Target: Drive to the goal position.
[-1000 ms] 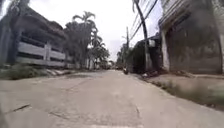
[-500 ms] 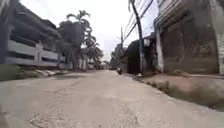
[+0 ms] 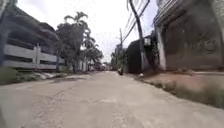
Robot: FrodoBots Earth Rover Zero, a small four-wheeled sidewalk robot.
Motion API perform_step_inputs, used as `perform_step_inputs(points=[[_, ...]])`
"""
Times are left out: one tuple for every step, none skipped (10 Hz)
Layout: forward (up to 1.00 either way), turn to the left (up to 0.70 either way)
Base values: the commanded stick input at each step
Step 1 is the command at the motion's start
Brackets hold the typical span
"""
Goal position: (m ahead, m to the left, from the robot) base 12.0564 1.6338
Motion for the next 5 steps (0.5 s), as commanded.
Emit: perform_step_inputs(points=[[0.5,0.01],[0.5,0.01],[0.5,0.01],[0.5,0.01],[0.5,0.01]])
